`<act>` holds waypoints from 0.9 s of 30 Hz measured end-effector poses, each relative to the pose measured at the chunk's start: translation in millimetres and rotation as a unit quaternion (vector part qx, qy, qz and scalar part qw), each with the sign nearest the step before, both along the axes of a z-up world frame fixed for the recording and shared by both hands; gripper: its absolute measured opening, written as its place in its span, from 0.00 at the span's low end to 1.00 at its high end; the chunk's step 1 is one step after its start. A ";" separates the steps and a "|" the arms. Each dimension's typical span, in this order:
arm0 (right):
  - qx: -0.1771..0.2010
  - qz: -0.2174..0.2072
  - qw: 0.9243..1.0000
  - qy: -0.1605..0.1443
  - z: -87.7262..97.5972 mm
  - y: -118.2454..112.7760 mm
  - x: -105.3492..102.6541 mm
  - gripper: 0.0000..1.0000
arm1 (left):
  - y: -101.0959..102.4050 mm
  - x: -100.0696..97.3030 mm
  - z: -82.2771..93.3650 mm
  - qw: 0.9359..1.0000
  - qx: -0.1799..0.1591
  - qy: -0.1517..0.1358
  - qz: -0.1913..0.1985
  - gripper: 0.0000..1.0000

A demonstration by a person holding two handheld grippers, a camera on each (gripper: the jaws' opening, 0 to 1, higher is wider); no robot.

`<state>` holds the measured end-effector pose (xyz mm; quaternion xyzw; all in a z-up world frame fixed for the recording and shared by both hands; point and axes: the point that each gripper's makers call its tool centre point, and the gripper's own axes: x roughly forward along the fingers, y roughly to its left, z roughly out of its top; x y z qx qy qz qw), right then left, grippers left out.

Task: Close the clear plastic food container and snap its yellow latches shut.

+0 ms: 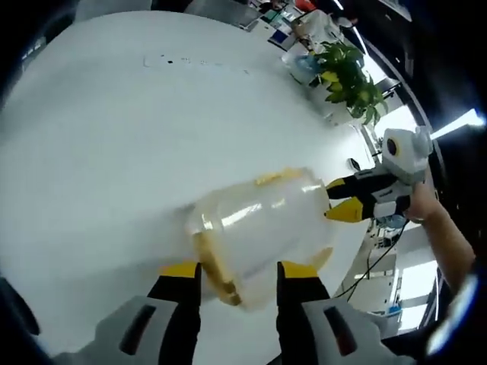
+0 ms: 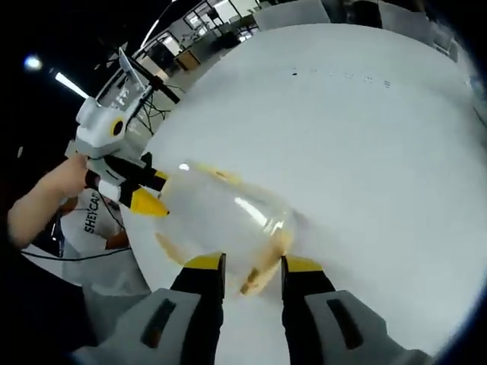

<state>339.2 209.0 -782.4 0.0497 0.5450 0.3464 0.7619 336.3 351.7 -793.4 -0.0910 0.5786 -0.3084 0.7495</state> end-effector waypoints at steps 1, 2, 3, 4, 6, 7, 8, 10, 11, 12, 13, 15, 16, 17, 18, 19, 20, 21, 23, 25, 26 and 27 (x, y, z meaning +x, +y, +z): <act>-0.003 0.007 1.000 -0.001 0.4 1.7 -0.6 0.26 | -1.1 -2.9 -2.2 1.000 -0.006 0.017 0.012 0.34; -0.010 0.017 1.000 -0.004 0.7 2.7 -0.9 0.25 | -1.7 -3.8 -2.0 1.000 -0.007 0.020 0.016 0.34; -0.015 0.023 1.000 -0.006 0.4 2.7 -0.2 0.24 | -2.0 -3.0 -0.8 1.000 -0.002 0.007 0.007 0.34; -0.020 0.025 0.999 -0.006 -0.1 3.0 0.3 0.24 | -1.9 -2.9 -0.6 1.000 -0.002 0.008 0.009 0.34; -0.024 0.027 0.999 -0.004 0.5 4.0 -0.2 0.24 | -1.3 -2.7 -1.3 1.000 -0.004 0.009 0.011 0.33; -0.025 0.027 0.999 -0.003 -0.1 3.5 0.1 0.23 | -1.5 -2.6 -1.0 1.000 -0.004 0.009 0.011 0.33; -0.026 0.026 0.999 -0.003 -0.5 2.9 0.1 0.23 | -1.6 -2.9 -0.8 1.000 -0.003 0.009 0.013 0.33; -0.027 0.025 0.999 -0.003 0.0 3.2 -0.6 0.23 | -2.6 -2.6 -0.7 1.000 0.000 0.008 0.010 0.33; -0.028 0.028 0.999 -0.005 0.3 3.2 -1.0 0.23 | -2.3 -2.1 -1.2 1.000 0.000 0.009 0.010 0.33; -0.028 0.028 0.999 -0.004 0.3 3.6 -1.0 0.22 | -2.2 -2.2 -1.3 1.000 -0.002 0.010 0.010 0.32; -0.029 0.028 0.999 -0.003 -0.1 4.1 -0.7 0.22 | -2.4 -2.2 -1.2 1.000 -0.003 0.010 0.009 0.32; -0.036 0.036 0.999 0.007 -3.6 6.6 -5.7 0.19 | -17.4 -4.3 5.7 0.999 -0.048 0.014 -0.003 0.29; -0.040 0.032 0.999 0.009 -6.4 6.7 -4.8 0.19 | -0.8 -6.1 8.1 1.000 -0.016 0.012 0.004 0.29; -0.041 0.033 0.999 0.011 -6.5 6.7 -3.8 0.19 | 4.2 -10.7 14.2 1.000 -0.011 0.011 0.001 0.29; -0.042 0.034 0.998 0.014 -8.3 8.5 -2.0 0.19 | 1.7 -9.5 10.8 1.000 -0.013 0.010 0.000 0.29; -0.042 0.033 0.998 0.016 -7.5 8.4 -1.5 0.18 | 2.4 -8.2 9.1 1.000 -0.014 0.012 0.001 0.28; -0.040 0.029 0.999 0.019 -7.1 8.5 -1.3 0.18 | 1.3 -7.0 7.2 1.000 -0.013 0.013 0.001 0.29; -0.039 0.026 0.999 0.012 -5.7 7.9 -1.5 0.19 | 1.6 -6.8 7.1 1.000 -0.012 0.015 0.001 0.29; -0.032 0.015 0.999 0.003 -4.6 7.4 -1.3 0.19 | 1.1 -8.0 6.6 1.000 -0.007 0.016 0.001 0.29; -0.026 0.005 1.000 0.001 -3.6 7.4 -1.4 0.19 | 2.5 -8.2 4.9 1.000 -0.006 0.016 0.005 0.30; -0.027 -0.001 1.000 0.004 -4.2 9.1 -0.2 0.19 | 1.2 -7.7 3.2 1.000 -0.006 0.014 0.006 0.30; -0.037 0.003 0.999 0.005 -3.2 9.5 -1.2 0.19 | 2.3 -7.6 3.9 1.000 -0.006 0.013 0.004 0.31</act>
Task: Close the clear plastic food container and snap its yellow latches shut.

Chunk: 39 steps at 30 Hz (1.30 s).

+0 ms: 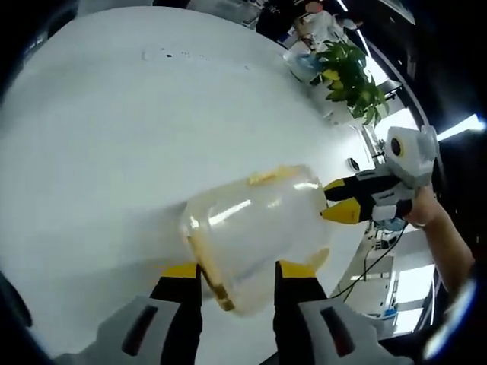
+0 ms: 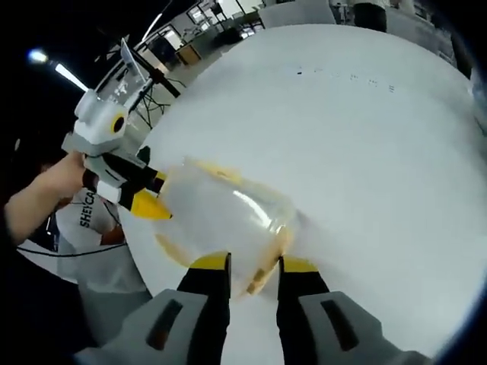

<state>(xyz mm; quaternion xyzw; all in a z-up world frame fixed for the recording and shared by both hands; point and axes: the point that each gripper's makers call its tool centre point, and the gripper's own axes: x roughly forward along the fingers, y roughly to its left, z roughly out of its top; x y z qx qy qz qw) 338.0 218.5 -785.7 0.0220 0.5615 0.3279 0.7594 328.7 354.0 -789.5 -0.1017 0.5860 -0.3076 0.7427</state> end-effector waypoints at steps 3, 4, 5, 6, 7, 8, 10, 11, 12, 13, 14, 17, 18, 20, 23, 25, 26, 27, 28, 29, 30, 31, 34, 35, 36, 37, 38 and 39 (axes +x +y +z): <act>-0.019 0.001 1.000 0.003 0.6 1.6 -0.6 0.20 | -3.8 0.9 -2.6 1.000 0.006 0.002 -0.007 0.32; -0.023 0.003 1.000 0.003 1.7 -0.5 -1.8 0.20 | -1.8 0.4 -2.1 1.000 0.006 0.003 -0.008 0.32; -0.024 0.004 1.000 0.004 1.2 0.3 0.0 0.20 | -3.4 0.7 -3.0 1.000 0.007 0.003 -0.010 0.32; -0.022 0.000 1.000 0.008 1.9 -2.2 -0.6 0.20 | -2.5 0.8 -3.4 1.000 0.006 0.004 -0.011 0.33; -0.018 -0.004 1.000 0.012 1.4 -1.2 1.3 0.20 | -2.4 0.6 -3.4 1.000 0.003 0.005 -0.010 0.33; -0.015 -0.003 1.000 0.012 2.8 -4.1 -1.2 0.20 | -1.9 0.1 -2.9 1.000 0.001 0.004 -0.012 0.33; -0.008 -0.002 1.000 0.016 2.7 -4.2 -0.7 0.21 | -1.7 1.3 -4.0 1.000 -0.002 0.005 -0.020 0.34; -0.007 0.001 1.000 0.018 3.1 -3.2 -0.6 0.21 | -3.1 0.5 -3.5 1.000 -0.002 0.005 -0.023 0.34; -0.007 0.004 1.000 0.019 4.2 -3.8 -2.8 0.21 | -2.8 0.0 -2.8 1.000 -0.002 0.005 -0.025 0.34; -0.007 0.009 1.000 0.015 4.5 -2.8 -1.8 0.22 | -4.0 0.1 -2.9 1.000 0.001 0.002 -0.028 0.35; -0.007 0.011 1.000 0.012 4.9 -2.5 -1.6 0.22 | -3.8 -0.1 -3.0 1.000 0.002 -0.002 -0.031 0.35; -0.011 0.049 0.998 -0.025 7.2 -2.1 -1.3 0.22 | -4.0 1.3 -3.5 0.997 0.020 -0.049 -0.063 0.41; -0.015 0.052 0.998 -0.025 6.9 -2.3 -3.9 0.22 | -3.2 3.2 -2.1 0.994 0.030 -0.071 -0.079 0.43; -0.027 0.077 0.996 -0.033 7.1 -1.5 -5.7 0.23 | -4.6 5.8 2.7 0.988 0.041 -0.108 -0.099 0.49; -0.039 0.091 0.994 -0.041 7.7 1.0 -4.0 0.23 | 1.0 10.8 7.0 0.980 0.069 -0.139 -0.126 0.48; -0.059 0.125 0.988 -0.063 8.7 -0.4 -1.6 0.24 | 2.2 18.6 13.0 0.967 0.084 -0.181 -0.158 0.48; -0.068 0.141 0.985 -0.074 9.2 -0.4 -1.2 0.25 | 0.8 18.4 15.0 0.964 0.083 -0.186 -0.168 0.48; -0.083 0.164 0.979 -0.084 10.1 -1.0 -0.8 0.25 | -2.1 16.6 18.8 0.961 0.082 -0.189 -0.182 0.48; -0.095 0.184 0.974 -0.089 10.8 -2.3 -2.0 0.24 | -6.4 14.1 22.2 0.957 0.080 -0.195 -0.200 0.48; -0.101 0.197 0.971 -0.092 11.3 -2.4 -2.2 0.23 | -7.7 13.9 23.4 0.955 0.081 -0.198 -0.207 0.47; -0.103 0.206 0.968 -0.096 11.8 -2.5 -1.9 0.23 | -12.3 13.5 26.8 0.945 0.085 -0.214 -0.232 0.47; -0.102 0.214 0.967 -0.098 13.6 -0.5 -1.8 0.23 | -13.6 13.1 27.1 0.939 0.092 -0.219 -0.247 0.46; -0.080 0.220 0.966 -0.108 21.8 6.8 1.1 0.21 | -22.3 10.7 28.1 0.928 0.098 -0.231 -0.274 0.44; -0.077 0.221 0.966 -0.111 25.0 8.5 3.0 0.21 | -26.1 10.7 29.2 0.927 0.095 -0.235 -0.277 0.44; -0.076 0.225 0.965 -0.114 26.9 10.1 4.0 0.21 | -28.4 10.3 29.9 0.926 0.092 -0.237 -0.279 0.43; -0.075 0.238 0.960 -0.124 30.0 13.2 5.4 0.20 | -31.6 9.9 31.4 0.926 0.086 -0.238 -0.278 0.42; -0.073 0.244 0.959 -0.128 31.0 15.5 6.0 0.20 | -33.2 10.0 31.6 0.927 0.086 -0.239 -0.277 0.42; -0.071 0.253 0.956 -0.130 31.9 18.8 6.7 0.20 | -36.2 9.7 31.6 0.922 0.084 -0.246 -0.288 0.41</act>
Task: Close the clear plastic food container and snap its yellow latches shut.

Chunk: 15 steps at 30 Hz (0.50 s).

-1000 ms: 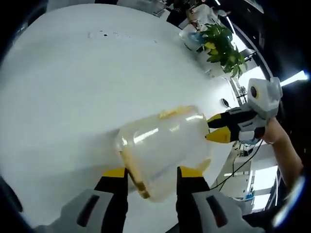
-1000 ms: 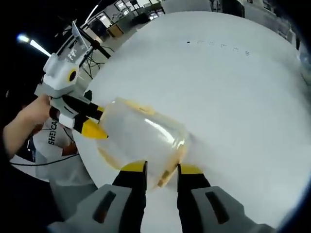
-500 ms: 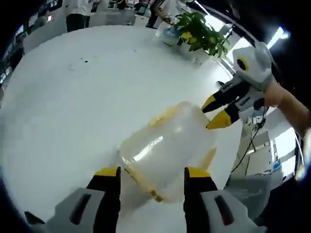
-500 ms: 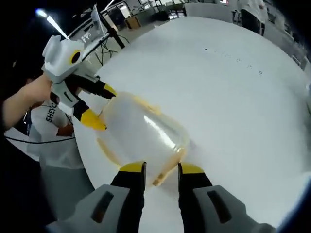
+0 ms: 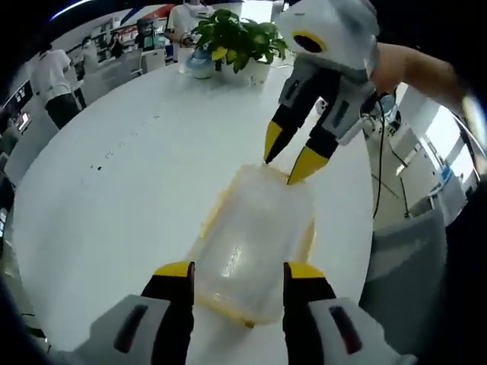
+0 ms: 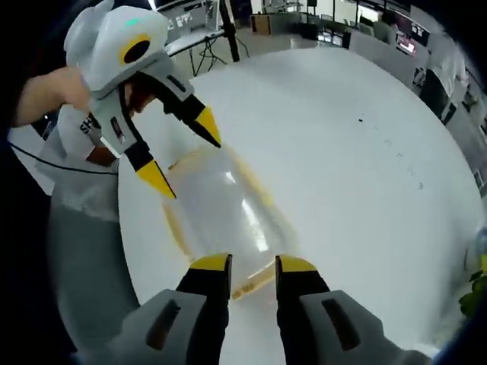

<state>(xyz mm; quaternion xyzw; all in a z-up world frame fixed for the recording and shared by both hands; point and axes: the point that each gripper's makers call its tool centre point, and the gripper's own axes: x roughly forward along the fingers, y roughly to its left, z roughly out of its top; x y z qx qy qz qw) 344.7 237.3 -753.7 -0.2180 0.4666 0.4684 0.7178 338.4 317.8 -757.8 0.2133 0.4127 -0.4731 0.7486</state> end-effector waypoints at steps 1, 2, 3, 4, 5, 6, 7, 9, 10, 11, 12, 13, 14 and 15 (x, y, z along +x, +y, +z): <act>-0.001 0.009 1.000 -0.002 0.1 1.9 -1.1 0.20 | -1.4 -0.6 -0.5 1.000 0.003 -0.004 -0.010 0.40; -0.004 0.021 1.000 -0.005 -0.1 4.0 -1.5 0.21 | -1.6 -1.1 -1.2 1.000 0.009 -0.007 -0.016 0.39; -0.011 0.036 0.999 -0.006 -1.1 6.5 -3.2 0.21 | -3.1 -2.5 -2.5 0.999 0.015 -0.012 -0.032 0.39; -0.015 0.050 0.999 -0.006 -1.9 8.7 -4.8 0.21 | -5.9 -5.0 -1.8 0.999 0.012 -0.014 -0.042 0.39; -0.017 0.060 0.998 -0.007 -3.0 12.6 -5.9 0.21 | -6.4 -5.6 -3.0 0.999 0.017 -0.013 -0.040 0.39; -0.017 0.064 0.998 -0.006 -3.6 15.2 -6.7 0.22 | -7.2 -6.1 -3.3 0.999 0.018 -0.013 -0.043 0.39; -0.014 0.070 0.997 -0.005 -3.9 19.3 -7.6 0.22 | -9.2 -7.1 -3.6 0.999 0.016 -0.014 -0.049 0.39; -0.011 0.076 0.997 -0.001 -4.5 24.5 -8.5 0.22 | -11.6 -8.1 -3.5 0.998 0.015 -0.015 -0.052 0.39; -0.012 0.078 0.997 0.001 -5.2 25.6 -9.0 0.23 | -12.3 -7.9 -3.1 0.998 0.014 -0.017 -0.054 0.39; -0.013 0.083 0.996 0.004 -6.2 26.6 -9.3 0.24 | -13.2 -7.8 -3.7 0.998 0.015 -0.018 -0.056 0.39; -0.012 0.088 0.996 0.004 -6.5 28.5 -10.1 0.25 | -14.0 -7.6 -3.4 0.998 0.016 -0.022 -0.063 0.38; -0.012 0.091 0.996 0.004 -6.4 30.2 -10.6 0.26 | -14.9 -7.0 -3.5 0.998 0.016 -0.024 -0.064 0.38; -0.011 0.099 0.995 0.002 -6.1 32.6 -11.5 0.26 | -15.7 -6.7 -3.5 0.997 0.017 -0.025 -0.066 0.38; -0.011 0.102 0.995 0.001 -6.0 33.3 -11.9 0.25 | -16.4 -6.4 -3.3 0.997 0.017 -0.025 -0.067 0.38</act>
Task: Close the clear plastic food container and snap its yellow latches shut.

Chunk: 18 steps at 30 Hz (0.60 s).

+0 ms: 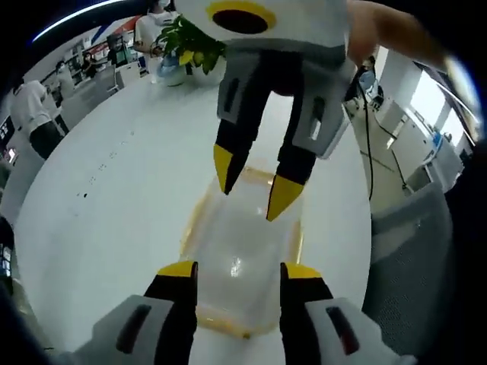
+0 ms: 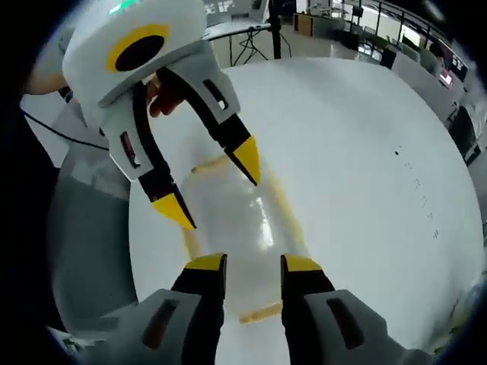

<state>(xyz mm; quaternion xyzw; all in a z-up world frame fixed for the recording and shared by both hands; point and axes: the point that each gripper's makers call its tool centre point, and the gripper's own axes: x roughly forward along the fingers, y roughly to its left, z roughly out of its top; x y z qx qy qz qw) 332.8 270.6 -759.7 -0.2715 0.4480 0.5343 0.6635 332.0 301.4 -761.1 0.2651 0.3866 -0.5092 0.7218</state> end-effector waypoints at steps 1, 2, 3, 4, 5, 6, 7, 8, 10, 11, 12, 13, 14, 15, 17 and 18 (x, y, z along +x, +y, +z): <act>-0.002 0.003 1.000 -0.001 -0.2 1.8 -0.2 0.24 | -0.9 0.6 0.1 1.000 0.000 -0.002 0.000 0.38; -0.001 0.006 1.000 -0.001 -0.4 3.0 -0.5 0.24 | -1.4 0.9 -0.4 1.000 0.002 -0.004 -0.002 0.38; -0.001 0.011 1.000 0.000 -1.0 4.9 -1.5 0.25 | -2.2 0.0 -0.9 1.000 0.003 -0.004 -0.005 0.38; -0.001 0.014 1.000 0.001 -1.4 6.0 -2.4 0.25 | -2.5 -0.3 -1.0 1.000 0.003 -0.004 -0.006 0.37; -0.004 0.019 1.000 -0.001 -2.3 7.3 -2.9 0.25 | -3.1 -0.5 -1.3 1.000 0.004 -0.005 -0.008 0.36; -0.007 0.023 1.000 -0.004 -2.9 7.7 -2.8 0.25 | -3.3 -0.4 -1.6 1.000 0.006 -0.008 -0.010 0.36; -0.011 0.031 0.999 -0.007 -3.8 8.4 -3.4 0.25 | -3.8 -0.7 -1.4 1.000 0.006 -0.009 -0.012 0.35; -0.013 0.036 0.999 -0.009 -4.6 9.0 -3.4 0.25 | -4.1 -0.9 -1.9 1.000 0.007 -0.009 -0.013 0.34; -0.016 0.043 0.999 -0.014 -5.6 10.6 -2.6 0.26 | -4.3 -1.7 -3.7 1.000 0.012 -0.008 -0.015 0.33; -0.016 0.044 0.999 -0.014 -5.5 11.2 -2.4 0.26 | -4.2 -2.0 -4.0 1.000 0.016 -0.012 -0.020 0.32; -0.014 0.045 0.999 -0.015 -5.0 12.0 -2.2 0.26 | -4.2 -3.0 -4.4 0.999 0.019 -0.014 -0.025 0.31; -0.012 0.047 0.999 -0.015 -4.5 13.6 -2.0 0.25 | -4.8 -4.4 -4.3 0.999 0.020 -0.015 -0.026 0.30; -0.011 0.048 0.999 -0.018 -4.2 14.8 -0.7 0.25 | -5.1 -5.1 -4.4 0.999 0.020 -0.017 -0.029 0.30; -0.011 0.050 0.998 -0.020 -4.1 15.5 0.3 0.25 | -5.1 -5.7 -4.8 0.999 0.022 -0.019 -0.034 0.29; -0.014 0.052 0.998 -0.022 -4.6 16.5 1.5 0.25 | -4.9 -6.8 -6.5 0.999 0.027 -0.023 -0.041 0.28; -0.014 0.053 0.998 -0.022 -4.8 16.5 1.8 0.25 | -4.9 -7.7 -7.1 0.999 0.027 -0.020 -0.042 0.29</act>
